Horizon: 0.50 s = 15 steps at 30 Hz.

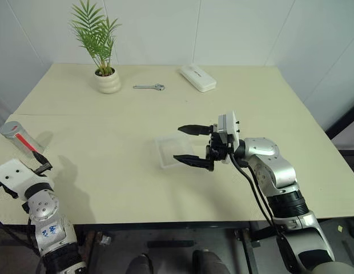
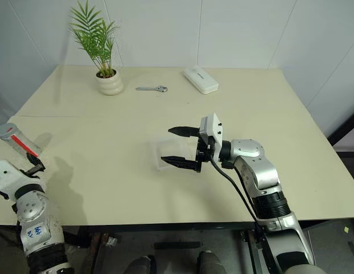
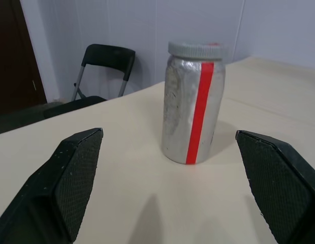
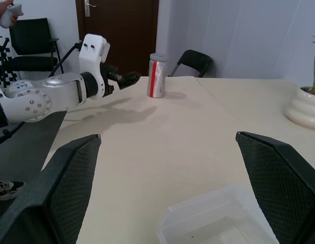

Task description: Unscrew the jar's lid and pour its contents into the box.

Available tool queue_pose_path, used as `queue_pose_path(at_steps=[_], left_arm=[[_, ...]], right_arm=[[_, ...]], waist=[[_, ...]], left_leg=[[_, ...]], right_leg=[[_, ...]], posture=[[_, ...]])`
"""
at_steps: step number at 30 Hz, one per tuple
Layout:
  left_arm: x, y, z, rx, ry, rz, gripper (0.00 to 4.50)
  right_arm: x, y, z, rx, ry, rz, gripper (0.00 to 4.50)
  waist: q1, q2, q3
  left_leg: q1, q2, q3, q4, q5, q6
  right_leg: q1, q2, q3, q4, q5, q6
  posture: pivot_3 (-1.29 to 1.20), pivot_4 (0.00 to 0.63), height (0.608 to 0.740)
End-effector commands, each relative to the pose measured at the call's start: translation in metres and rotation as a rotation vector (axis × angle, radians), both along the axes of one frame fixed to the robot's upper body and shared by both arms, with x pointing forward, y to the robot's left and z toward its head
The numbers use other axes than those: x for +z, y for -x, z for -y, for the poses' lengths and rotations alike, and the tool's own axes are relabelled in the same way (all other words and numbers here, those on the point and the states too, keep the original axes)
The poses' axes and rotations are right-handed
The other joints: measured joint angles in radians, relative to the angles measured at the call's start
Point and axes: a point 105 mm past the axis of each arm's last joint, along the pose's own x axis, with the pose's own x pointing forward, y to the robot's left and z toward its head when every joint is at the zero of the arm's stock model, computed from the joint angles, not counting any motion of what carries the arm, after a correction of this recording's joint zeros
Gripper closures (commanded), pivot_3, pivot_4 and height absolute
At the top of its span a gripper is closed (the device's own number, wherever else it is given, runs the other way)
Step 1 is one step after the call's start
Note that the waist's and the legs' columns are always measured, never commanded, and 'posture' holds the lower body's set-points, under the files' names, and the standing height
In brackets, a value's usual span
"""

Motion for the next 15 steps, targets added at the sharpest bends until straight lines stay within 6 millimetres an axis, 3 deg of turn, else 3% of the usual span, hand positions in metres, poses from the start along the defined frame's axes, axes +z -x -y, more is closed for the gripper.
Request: queue_pose_path(at_steps=[1,8,15], left_arm=[[0.024,-0.011,-0.009,0.048,-0.05,0.055,0.04],[0.046,-0.052,-0.015,-0.036,-0.124,0.025,0.04],[0.052,-0.061,-0.024,-0.013,-0.132,0.018,0.04]], right_arm=[[0.014,0.006,0.0,-0.005,-0.035,0.057,0.0],[0.016,0.009,0.002,-0.031,-0.046,0.052,0.0],[0.016,0.012,0.003,-0.046,-0.054,0.04,0.0]], waist=[[0.001,0.0,0.0],[0.001,0.0,0.0],[-0.003,0.0,0.0]], left_leg=[[0.0,0.0,0.0,0.0,0.0,0.0],[0.0,0.0,0.0,0.0,0.0,-0.001],[0.0,0.001,0.001,-0.002,0.0,-0.001]], right_leg=[[0.0,0.001,-0.001,0.0,0.0,0.0],[0.001,0.0,-0.001,0.0,0.0,0.001],[-0.001,0.0,-0.001,-0.002,0.0,0.0]], posture=[[0.0,0.15,0.74],[0.0,0.15,0.74],[0.0,0.15,0.74]])
